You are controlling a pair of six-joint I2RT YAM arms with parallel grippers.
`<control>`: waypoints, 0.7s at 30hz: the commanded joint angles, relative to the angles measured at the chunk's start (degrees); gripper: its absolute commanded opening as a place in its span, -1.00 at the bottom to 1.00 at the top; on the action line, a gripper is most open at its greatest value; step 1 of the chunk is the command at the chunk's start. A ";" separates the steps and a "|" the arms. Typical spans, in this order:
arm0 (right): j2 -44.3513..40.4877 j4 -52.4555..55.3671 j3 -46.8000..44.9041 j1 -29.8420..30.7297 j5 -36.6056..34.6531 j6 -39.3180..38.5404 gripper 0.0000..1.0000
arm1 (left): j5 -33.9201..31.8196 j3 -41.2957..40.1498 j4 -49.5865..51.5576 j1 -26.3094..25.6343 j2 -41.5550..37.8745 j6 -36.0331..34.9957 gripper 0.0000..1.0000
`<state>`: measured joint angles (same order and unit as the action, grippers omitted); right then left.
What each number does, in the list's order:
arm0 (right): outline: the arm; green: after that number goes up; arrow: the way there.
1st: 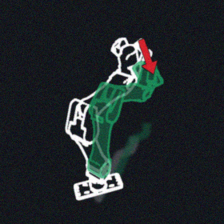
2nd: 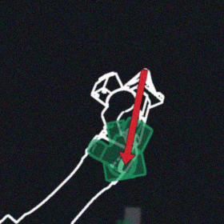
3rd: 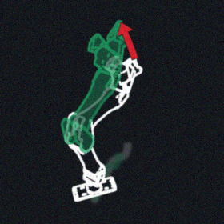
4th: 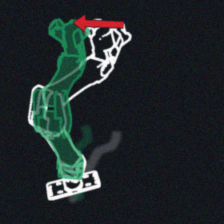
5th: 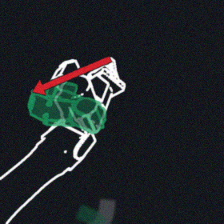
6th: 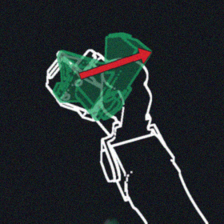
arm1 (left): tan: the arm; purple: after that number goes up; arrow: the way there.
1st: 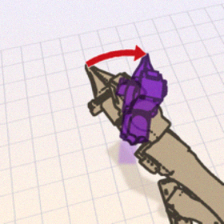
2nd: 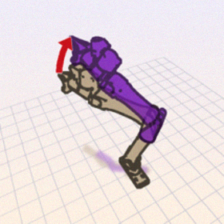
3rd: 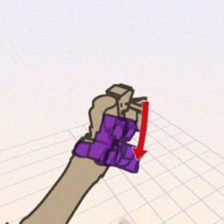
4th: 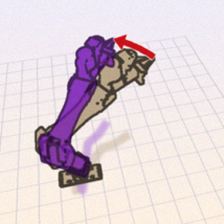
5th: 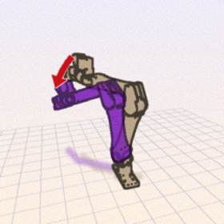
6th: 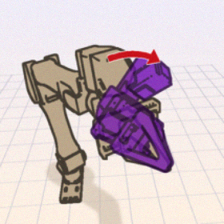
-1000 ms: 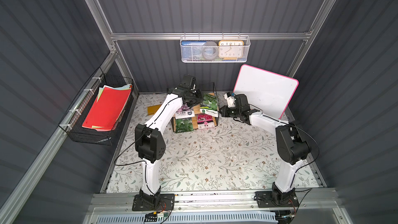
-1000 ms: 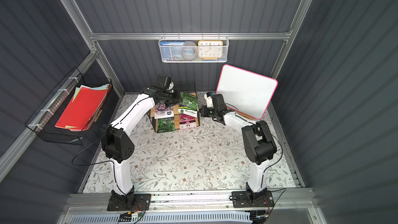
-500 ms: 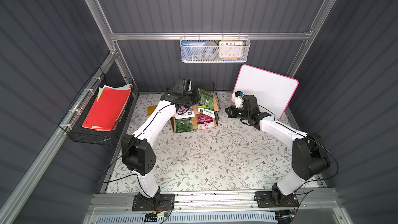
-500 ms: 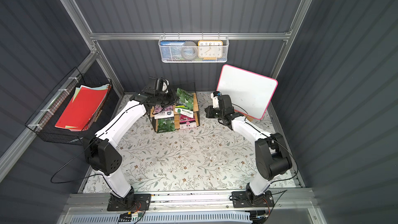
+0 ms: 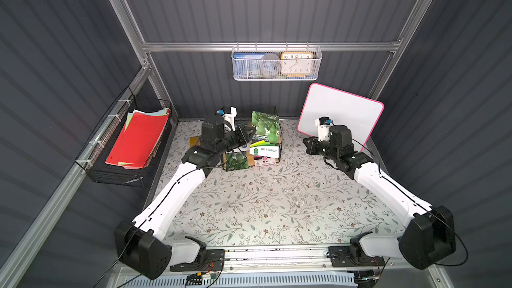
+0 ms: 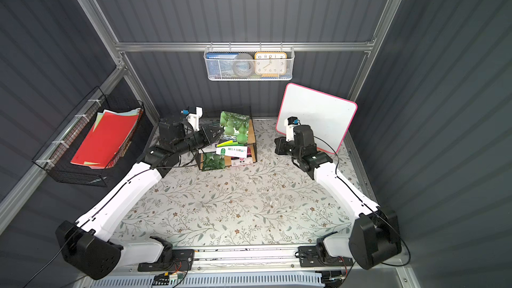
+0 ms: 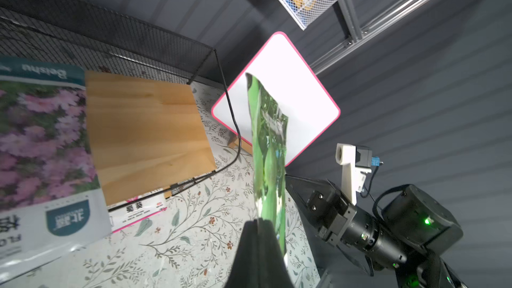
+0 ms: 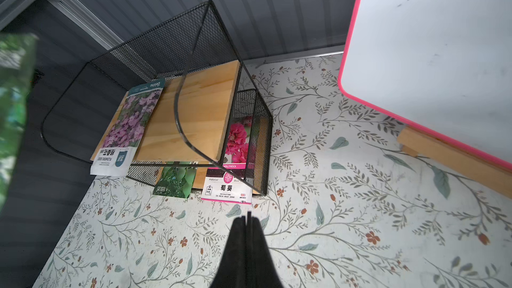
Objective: Take the seed bag off the shelf
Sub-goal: Pick up the seed packet from the shelf.
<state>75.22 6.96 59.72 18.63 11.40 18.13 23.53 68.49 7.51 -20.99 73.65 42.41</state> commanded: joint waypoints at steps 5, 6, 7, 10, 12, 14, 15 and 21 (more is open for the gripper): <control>-5.40 6.49 -1.14 -0.37 1.15 0.50 -1.00 | 5.46 -19.95 -21.04 -1.65 -10.22 9.38 -1.00; -5.35 7.12 -1.11 -0.44 1.68 0.57 -1.00 | 4.93 -22.01 -22.95 -2.19 -11.34 10.34 -1.00; -7.53 7.84 -1.02 -0.45 2.16 0.59 -1.00 | 4.00 -23.98 -24.72 -2.89 -12.36 11.39 -1.00; -9.06 9.53 -0.84 -0.48 4.41 0.81 -1.00 | 1.52 -27.63 -27.31 -5.41 -13.58 13.31 -1.00; -10.01 10.43 -0.76 -0.53 4.83 0.71 -1.00 | -0.63 -28.88 -28.53 -7.81 -13.13 14.35 -1.00; -10.83 11.51 -0.58 -0.53 4.78 0.42 -1.00 | -2.00 -30.57 -31.34 -10.53 -11.85 16.37 -1.00; -11.17 12.03 -0.34 -0.53 4.71 0.18 -1.00 | -2.01 -31.68 -33.50 -11.35 -11.29 17.75 -1.00; -12.10 14.85 1.00 -0.69 4.86 -0.56 -1.00 | -11.82 -37.80 -42.24 -17.74 -8.30 24.99 -1.00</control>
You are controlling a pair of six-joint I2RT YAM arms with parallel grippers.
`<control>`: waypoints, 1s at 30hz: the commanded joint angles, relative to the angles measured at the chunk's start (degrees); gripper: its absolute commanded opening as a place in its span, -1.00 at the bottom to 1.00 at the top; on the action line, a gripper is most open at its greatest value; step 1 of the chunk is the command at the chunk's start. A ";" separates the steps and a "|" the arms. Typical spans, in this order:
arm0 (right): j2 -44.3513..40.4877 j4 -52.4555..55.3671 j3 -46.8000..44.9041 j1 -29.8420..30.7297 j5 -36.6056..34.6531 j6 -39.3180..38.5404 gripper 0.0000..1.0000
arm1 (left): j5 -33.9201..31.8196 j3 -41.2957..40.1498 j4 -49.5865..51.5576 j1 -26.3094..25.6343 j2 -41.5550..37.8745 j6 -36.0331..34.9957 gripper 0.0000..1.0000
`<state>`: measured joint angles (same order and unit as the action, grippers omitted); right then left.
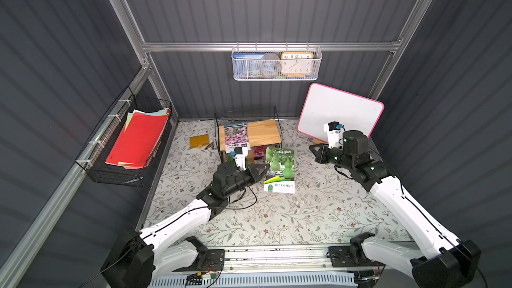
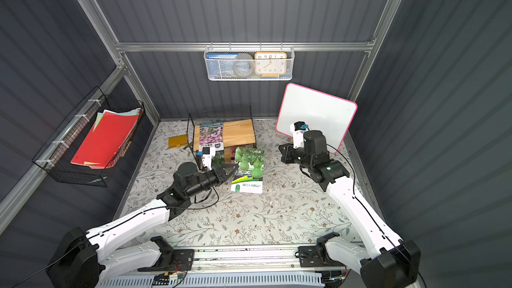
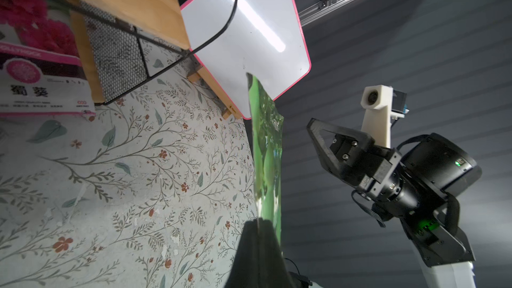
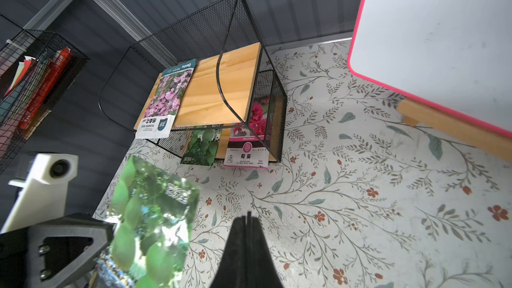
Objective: Take the seed bag off the shelf
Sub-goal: Pick up the seed packet from the shelf, then place the seed packet at the center of the board.
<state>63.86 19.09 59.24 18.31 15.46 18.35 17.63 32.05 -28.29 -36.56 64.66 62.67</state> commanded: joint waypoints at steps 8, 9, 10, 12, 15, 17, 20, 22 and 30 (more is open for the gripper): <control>-3.15 4.77 2.42 -0.73 -0.70 0.01 -1.00 | -13.18 -5.38 -14.49 -6.96 8.82 11.49 -1.00; -3.53 5.34 2.68 -0.77 -2.82 0.02 -1.00 | -13.76 -5.59 -15.84 -7.37 10.46 12.47 -1.00; -3.88 5.96 2.95 -0.81 -3.65 -0.05 -1.00 | -14.21 -5.61 -17.30 -7.99 12.49 13.13 -1.00; -4.62 6.63 3.25 -0.98 -4.94 -0.40 -1.00 | -14.91 -4.83 -19.57 -9.43 16.68 14.08 -1.00; -5.49 6.66 3.29 -1.55 -5.36 -0.77 -1.00 | -15.15 -2.23 -22.97 -12.17 24.13 14.90 -1.00; -5.82 6.66 3.25 -2.16 -4.90 -0.98 -1.00 | -15.20 -0.02 -24.43 -13.79 28.97 15.12 -1.00; -6.18 6.62 3.16 -2.82 -4.17 -1.28 -1.00 | -15.21 2.51 -27.05 -15.36 34.52 15.72 -1.00; -6.44 8.16 3.07 -3.25 -3.80 -1.55 -1.00 | -15.26 3.64 -28.31 -15.80 37.09 15.94 -1.00; -7.17 7.42 1.69 -4.33 -2.92 -1.83 -1.00 | -19.38 7.31 -27.28 -17.15 43.15 17.05 -1.00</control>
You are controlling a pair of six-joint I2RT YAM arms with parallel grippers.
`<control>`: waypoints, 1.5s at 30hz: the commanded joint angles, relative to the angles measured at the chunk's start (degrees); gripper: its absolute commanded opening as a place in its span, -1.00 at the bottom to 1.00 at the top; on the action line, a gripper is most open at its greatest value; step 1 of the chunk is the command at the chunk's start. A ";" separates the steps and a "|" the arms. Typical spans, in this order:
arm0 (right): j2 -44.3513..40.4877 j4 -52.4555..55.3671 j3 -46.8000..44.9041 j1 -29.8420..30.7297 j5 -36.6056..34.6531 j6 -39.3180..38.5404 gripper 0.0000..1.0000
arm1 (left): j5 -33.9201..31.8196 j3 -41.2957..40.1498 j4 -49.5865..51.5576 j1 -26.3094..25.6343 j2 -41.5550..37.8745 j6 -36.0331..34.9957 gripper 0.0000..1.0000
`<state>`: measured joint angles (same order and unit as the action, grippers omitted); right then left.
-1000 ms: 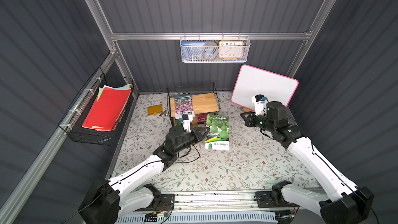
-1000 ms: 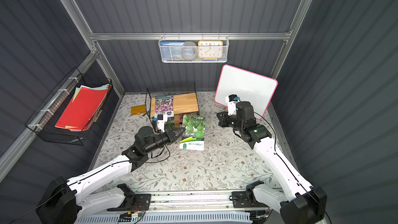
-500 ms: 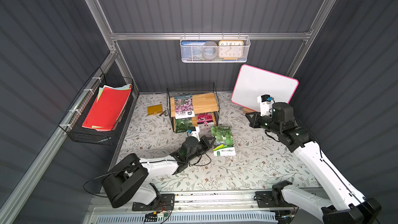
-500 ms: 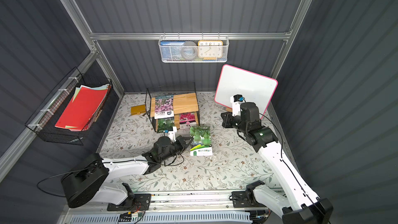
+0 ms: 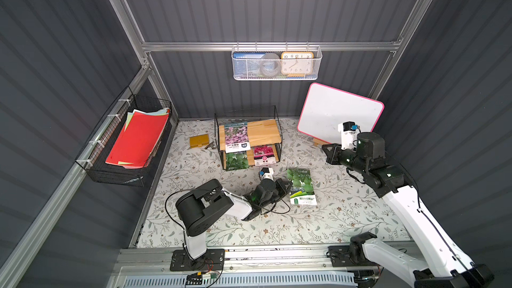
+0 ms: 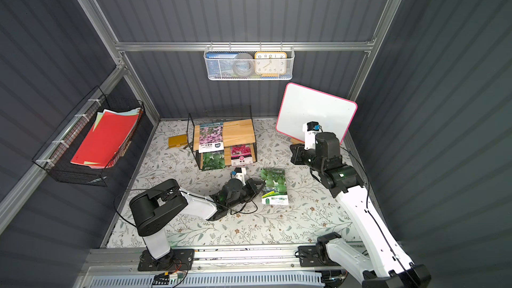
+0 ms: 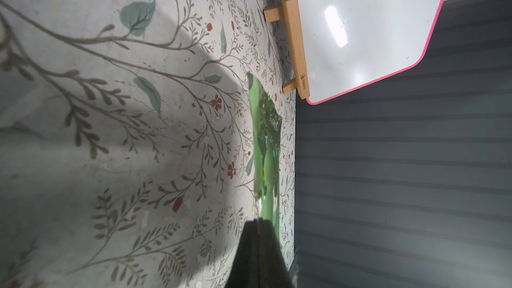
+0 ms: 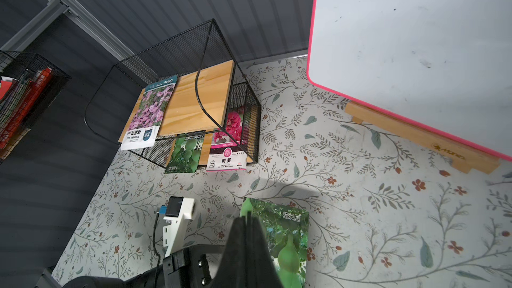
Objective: Take the seed bag off the shelf
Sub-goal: Place the seed packet at the center of the board.
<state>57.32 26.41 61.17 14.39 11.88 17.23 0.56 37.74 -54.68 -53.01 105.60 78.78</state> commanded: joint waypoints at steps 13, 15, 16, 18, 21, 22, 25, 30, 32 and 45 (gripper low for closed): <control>-0.05 -2.04 -1.13 -1.38 1.66 -0.47 -1.00 | -3.52 7.52 5.77 -0.96 9.03 3.18 -1.00; 0.12 -2.65 -1.55 -1.42 1.61 -0.28 -1.00 | -3.37 8.88 8.25 -0.95 9.62 2.96 -1.00; 0.24 -2.95 -1.75 -1.43 1.70 -0.08 -1.00 | -3.15 9.35 9.08 -0.95 9.85 2.91 -1.00; 0.59 -3.20 -1.84 -1.56 1.66 0.07 -1.00 | -2.95 10.07 10.34 -0.95 10.20 2.89 -0.94; 0.78 -3.44 -1.84 -1.56 4.12 0.24 -1.00 | -2.89 11.48 13.94 -0.95 10.44 2.81 -0.84; 0.78 -3.47 -1.84 -1.56 4.12 0.25 -1.00 | -2.93 11.88 15.12 -0.95 10.41 2.82 -0.81; 0.56 -3.51 -1.93 -1.64 4.12 0.26 -1.00 | -3.19 12.41 17.74 -0.95 10.42 3.21 -0.72; 0.38 -3.56 -1.93 -1.64 4.27 0.25 -1.00 | -3.19 13.25 20.84 -0.95 10.68 3.66 -0.48; 0.27 -3.65 -2.06 -1.76 4.29 0.27 -1.00 | -3.25 13.52 21.61 -1.04 10.71 3.73 -0.22; 0.42 -4.00 -1.49 -2.00 5.21 0.17 -1.00 | -6.40 16.22 40.50 -1.77 3.72 3.26 0.60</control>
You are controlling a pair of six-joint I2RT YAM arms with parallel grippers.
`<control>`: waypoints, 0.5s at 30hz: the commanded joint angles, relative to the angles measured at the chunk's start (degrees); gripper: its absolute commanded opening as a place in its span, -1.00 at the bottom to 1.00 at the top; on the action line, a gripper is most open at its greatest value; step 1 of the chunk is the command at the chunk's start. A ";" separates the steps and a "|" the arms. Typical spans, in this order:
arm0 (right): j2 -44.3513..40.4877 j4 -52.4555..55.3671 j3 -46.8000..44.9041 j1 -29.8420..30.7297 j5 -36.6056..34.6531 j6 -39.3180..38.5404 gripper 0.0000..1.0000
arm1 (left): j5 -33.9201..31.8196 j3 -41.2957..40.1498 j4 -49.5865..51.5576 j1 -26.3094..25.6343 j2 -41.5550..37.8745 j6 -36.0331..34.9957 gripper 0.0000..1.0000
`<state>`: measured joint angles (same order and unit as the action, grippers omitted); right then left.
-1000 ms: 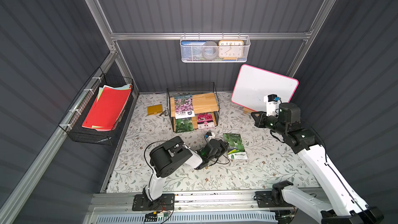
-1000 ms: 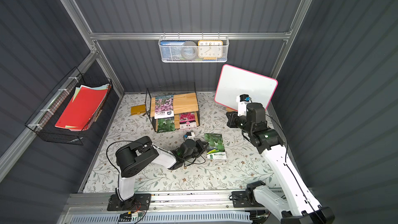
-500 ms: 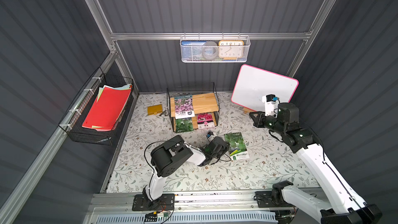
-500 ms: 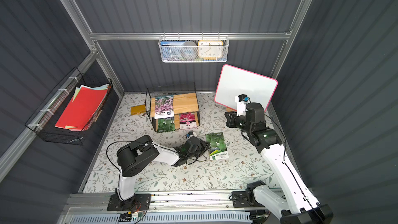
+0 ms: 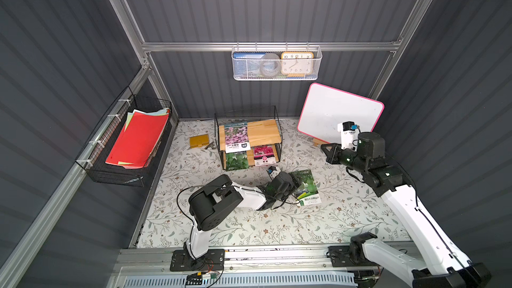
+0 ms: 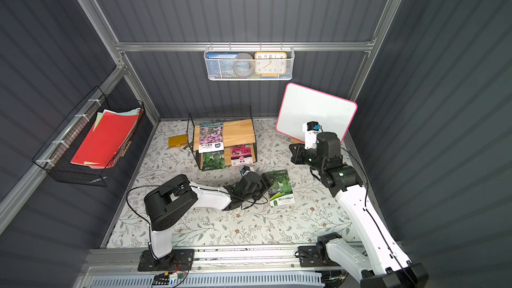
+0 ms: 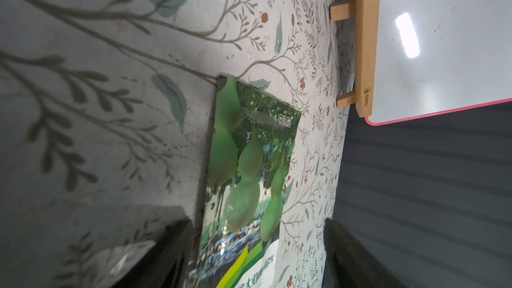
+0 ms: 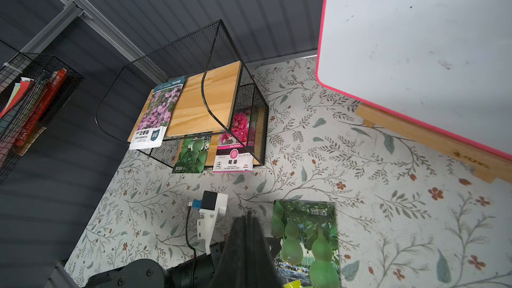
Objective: Take the seed bag off the shelf
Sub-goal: Place the seed packet at the center of the board, then pick up the seed packet from the shelf.
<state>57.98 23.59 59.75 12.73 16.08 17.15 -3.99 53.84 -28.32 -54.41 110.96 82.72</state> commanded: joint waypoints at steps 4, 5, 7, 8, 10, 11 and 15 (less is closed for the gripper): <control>0.29 -1.61 0.11 -0.26 1.76 0.60 -1.00 | -3.36 1.75 23.06 -0.43 -5.71 -1.44 0.61; 0.25 -1.72 0.03 -0.33 2.10 0.76 -1.00 | -3.95 2.25 25.46 -0.43 -7.11 -1.84 0.61; 0.30 -1.90 -0.07 -0.34 2.75 1.00 -1.00 | -5.91 2.92 29.72 -0.47 -10.87 -2.37 0.61; 0.47 -1.88 -0.07 -0.29 3.19 1.05 -1.00 | -7.29 3.00 31.70 -0.52 -13.48 -2.42 0.62; 0.85 -1.59 0.10 -0.26 4.51 0.88 -1.00 | -11.32 3.07 35.76 -0.58 -19.41 -2.60 0.64; 1.15 -1.32 0.35 -0.25 5.06 0.79 -1.00 | -14.11 3.24 38.05 -0.69 -23.26 -2.76 0.67; 2.77 -0.67 1.23 1.15 6.04 0.87 -1.00 | -25.21 4.90 45.77 -0.69 -36.36 -6.27 0.82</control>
<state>59.72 23.18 59.77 12.97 20.36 17.58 -18.33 56.38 8.14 -54.89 81.54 80.09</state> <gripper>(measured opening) 0.039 0.899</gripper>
